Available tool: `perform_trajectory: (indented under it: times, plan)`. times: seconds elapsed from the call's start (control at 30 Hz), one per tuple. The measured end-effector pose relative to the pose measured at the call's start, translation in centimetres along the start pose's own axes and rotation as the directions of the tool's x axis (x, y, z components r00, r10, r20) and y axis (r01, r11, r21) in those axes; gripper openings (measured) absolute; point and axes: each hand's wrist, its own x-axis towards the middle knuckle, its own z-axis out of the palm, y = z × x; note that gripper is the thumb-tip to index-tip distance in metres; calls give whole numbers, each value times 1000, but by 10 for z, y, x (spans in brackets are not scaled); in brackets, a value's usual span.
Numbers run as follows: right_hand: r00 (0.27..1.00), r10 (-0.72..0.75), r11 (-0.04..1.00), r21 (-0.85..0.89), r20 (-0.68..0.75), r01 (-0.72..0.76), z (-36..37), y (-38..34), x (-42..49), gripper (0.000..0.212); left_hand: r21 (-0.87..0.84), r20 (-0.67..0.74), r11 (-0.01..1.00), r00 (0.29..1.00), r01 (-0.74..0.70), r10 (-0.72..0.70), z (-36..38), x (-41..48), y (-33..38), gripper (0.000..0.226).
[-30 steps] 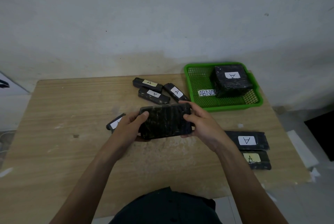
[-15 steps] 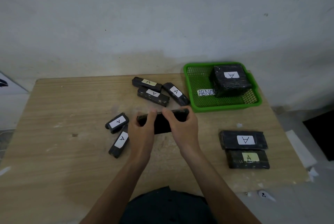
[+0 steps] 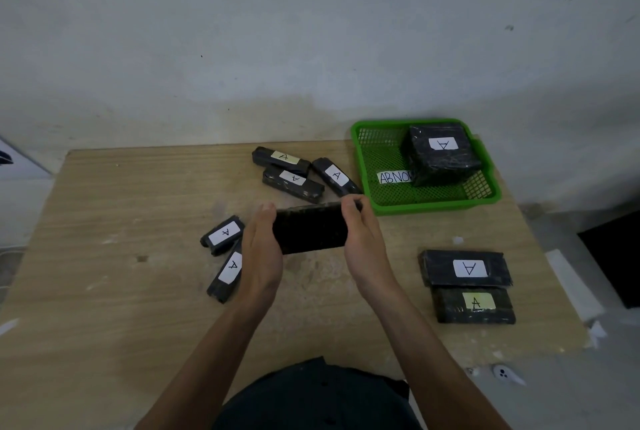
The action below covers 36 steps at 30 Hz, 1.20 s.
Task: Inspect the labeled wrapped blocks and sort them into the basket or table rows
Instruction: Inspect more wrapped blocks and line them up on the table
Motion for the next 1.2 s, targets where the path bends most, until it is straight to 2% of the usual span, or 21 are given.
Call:
perform_trajectory:
  times: [0.07,0.17,0.3,0.37,0.47,0.53,0.6,0.7,0.8,0.83,0.9,0.97,1.1,1.2]
  plan:
    - [998,-8,999,-33,62,10,-1,3,-1,6,-20,-12,996,996,83,-83,-3,6,-2,40]
    - [997,-74,995,-63,31,76,-4,10,-3,37,-89,-32,981,984,172,-176,-8,18,-3,31]
    - [995,-91,993,72,-41,94,-6,9,-5,35,21,-9,994,994,109,-109,-15,23,-6,21]
    - [994,-101,988,112,-50,106,-6,8,-4,33,64,3,997,999,44,-44,-14,20,-7,24]
    - [994,-106,983,146,-25,108,-5,6,-3,33,125,95,989,993,-76,64,-9,10,-6,26]
    - [991,-131,983,130,22,127,-4,4,-3,34,125,146,986,985,-107,89,-4,4,-7,30]
    - [985,-159,982,118,63,151,-2,3,-3,34,102,136,991,988,-84,70,2,-1,-6,34]
    - [987,-136,979,163,90,120,2,1,-5,22,-54,141,998,989,-32,39,12,-11,1,44]
    - [995,-86,967,246,46,72,10,-4,-8,7,-31,135,992,983,-118,122,20,-20,7,39]
    - [997,-81,970,229,0,79,13,-5,-8,6,-16,109,990,984,-140,141,22,-21,7,32]
    - [991,-84,984,148,-107,99,19,-6,-6,19,13,53,989,988,-145,144,26,-20,8,24]
    - [984,-100,985,127,-145,119,22,-8,-6,22,22,51,991,990,-133,131,28,-19,9,23]
    - [984,-165,955,238,-65,176,22,-12,-8,16,-32,115,986,980,-162,164,22,-16,16,30]
    - [983,-175,961,210,-47,181,23,-11,-6,19,-13,111,988,982,-151,152,19,-13,18,34]
